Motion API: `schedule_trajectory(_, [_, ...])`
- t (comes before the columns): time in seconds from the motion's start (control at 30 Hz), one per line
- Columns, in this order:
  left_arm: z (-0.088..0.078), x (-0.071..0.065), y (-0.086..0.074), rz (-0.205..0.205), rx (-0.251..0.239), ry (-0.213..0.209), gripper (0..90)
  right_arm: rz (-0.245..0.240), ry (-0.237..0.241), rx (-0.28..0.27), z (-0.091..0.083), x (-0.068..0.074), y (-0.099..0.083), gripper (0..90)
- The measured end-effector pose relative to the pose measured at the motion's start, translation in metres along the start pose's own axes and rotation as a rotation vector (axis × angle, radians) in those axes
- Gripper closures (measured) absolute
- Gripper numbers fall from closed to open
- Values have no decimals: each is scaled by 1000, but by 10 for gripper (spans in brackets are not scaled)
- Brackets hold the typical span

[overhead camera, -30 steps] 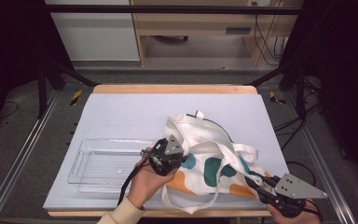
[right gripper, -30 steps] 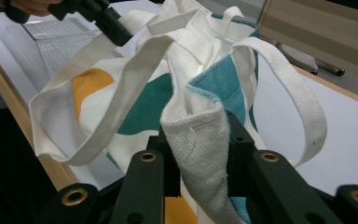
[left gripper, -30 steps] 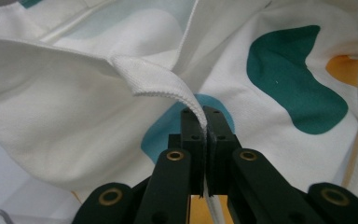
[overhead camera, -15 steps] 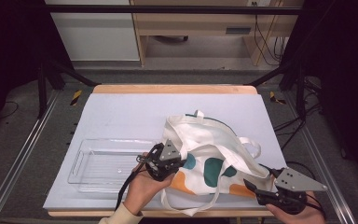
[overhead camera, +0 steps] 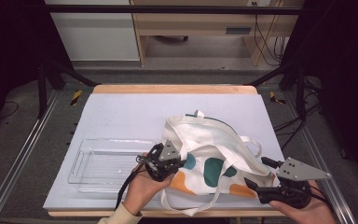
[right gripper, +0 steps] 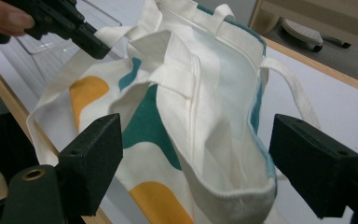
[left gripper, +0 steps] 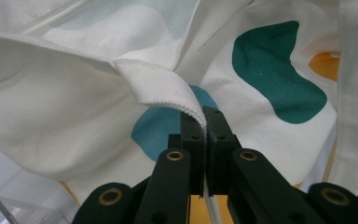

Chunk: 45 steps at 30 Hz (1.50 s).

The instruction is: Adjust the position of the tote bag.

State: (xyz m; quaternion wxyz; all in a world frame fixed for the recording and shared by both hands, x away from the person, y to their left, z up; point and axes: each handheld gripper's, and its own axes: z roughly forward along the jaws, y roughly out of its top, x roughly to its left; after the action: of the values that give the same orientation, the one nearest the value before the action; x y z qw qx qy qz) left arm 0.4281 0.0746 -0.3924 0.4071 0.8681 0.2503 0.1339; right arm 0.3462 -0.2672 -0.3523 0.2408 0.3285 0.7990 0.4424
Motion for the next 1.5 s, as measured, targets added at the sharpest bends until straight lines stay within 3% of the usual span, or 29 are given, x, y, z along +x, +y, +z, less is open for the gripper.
schedule_trajectory(0.4, [-1,-3,-2,6,-6,-10,879,-20,-6,48,5,-9,44,208])
schedule_trajectory(0.6, [-2,-6,-5,10,-8,-19,879,7,-26,100,28,-33,67,288])
schedule_trajectory(0.87, [-5,-8,-7,18,-9,-22,878,-5,-44,140,57,-57,89,368])
schedule_trajectory(1.1, [-6,-10,-8,23,-15,-30,878,3,-29,191,90,-69,94,412])
schedule_trajectory(1.23, [-9,-11,-9,28,-18,-33,879,-25,2,249,108,-72,89,468])
schedule_trajectory(1.3, [-12,-13,-10,31,-21,-38,879,-47,22,266,112,-71,87,479])
schedule_trajectory(1.5, [-19,-20,-15,55,-14,-46,879,-43,35,290,116,-74,83,520])
